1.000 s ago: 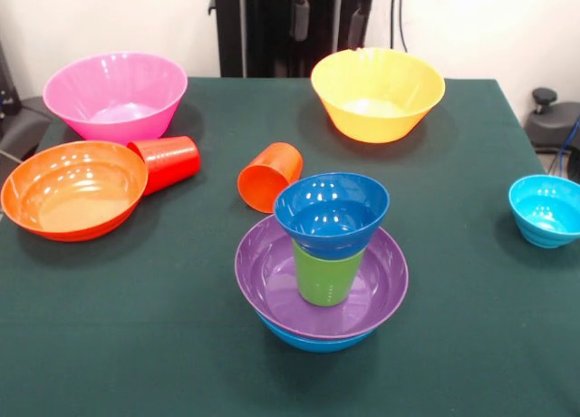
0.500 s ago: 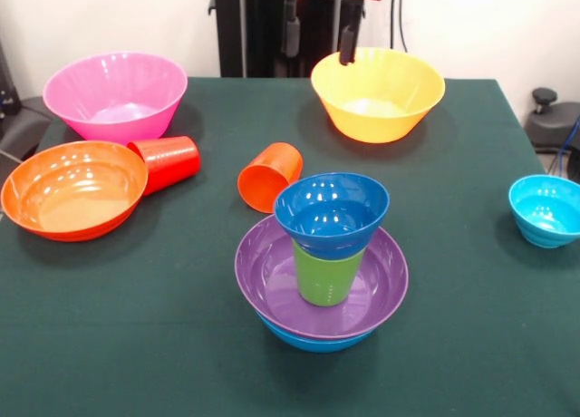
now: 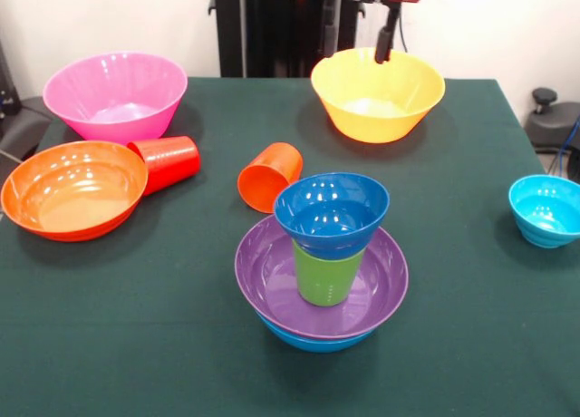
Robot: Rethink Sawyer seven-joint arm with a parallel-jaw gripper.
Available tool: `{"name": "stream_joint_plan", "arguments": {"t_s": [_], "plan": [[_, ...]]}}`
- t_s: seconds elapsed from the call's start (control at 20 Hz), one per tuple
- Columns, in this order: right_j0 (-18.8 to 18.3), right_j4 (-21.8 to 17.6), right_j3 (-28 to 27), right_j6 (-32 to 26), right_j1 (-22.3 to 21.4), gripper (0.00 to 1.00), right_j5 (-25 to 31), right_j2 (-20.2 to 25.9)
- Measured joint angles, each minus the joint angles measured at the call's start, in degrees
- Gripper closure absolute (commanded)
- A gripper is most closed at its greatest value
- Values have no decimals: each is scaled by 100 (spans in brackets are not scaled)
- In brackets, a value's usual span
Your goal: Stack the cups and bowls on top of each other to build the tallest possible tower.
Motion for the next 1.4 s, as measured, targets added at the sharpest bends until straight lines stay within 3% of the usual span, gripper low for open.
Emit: {"name": "stream_joint_plan", "arguments": {"t_s": [0.75,1.4], "plan": [[237,-12,79,0,163,0,-1,5],[46,-26,-286,0,555,0,-1,89]]}}
